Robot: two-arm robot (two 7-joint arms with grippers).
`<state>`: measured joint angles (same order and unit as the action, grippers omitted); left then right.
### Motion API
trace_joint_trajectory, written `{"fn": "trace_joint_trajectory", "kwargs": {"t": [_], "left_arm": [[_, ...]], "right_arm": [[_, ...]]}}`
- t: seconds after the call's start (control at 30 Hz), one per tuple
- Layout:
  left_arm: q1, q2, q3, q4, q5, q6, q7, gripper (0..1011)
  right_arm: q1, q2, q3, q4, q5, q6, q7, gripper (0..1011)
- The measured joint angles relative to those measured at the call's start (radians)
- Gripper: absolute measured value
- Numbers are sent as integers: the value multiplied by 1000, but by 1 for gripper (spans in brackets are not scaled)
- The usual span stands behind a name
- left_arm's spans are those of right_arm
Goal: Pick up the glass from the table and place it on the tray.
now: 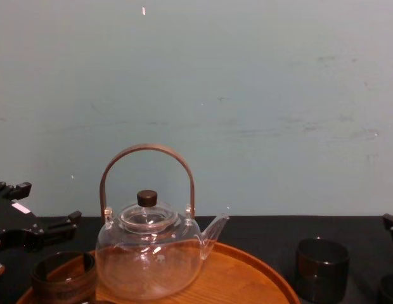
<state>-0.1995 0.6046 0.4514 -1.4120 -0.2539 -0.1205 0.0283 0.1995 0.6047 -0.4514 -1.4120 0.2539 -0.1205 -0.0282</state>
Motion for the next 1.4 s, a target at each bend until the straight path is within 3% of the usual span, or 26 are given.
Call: {"fn": "trace_joint_trajectory", "kwargs": {"t": [1.4], "left_arm": [[0, 0, 0, 0, 0, 0, 0, 1001]], "right_arm": [[0, 0, 0, 0, 0, 0, 0, 1002]]}}
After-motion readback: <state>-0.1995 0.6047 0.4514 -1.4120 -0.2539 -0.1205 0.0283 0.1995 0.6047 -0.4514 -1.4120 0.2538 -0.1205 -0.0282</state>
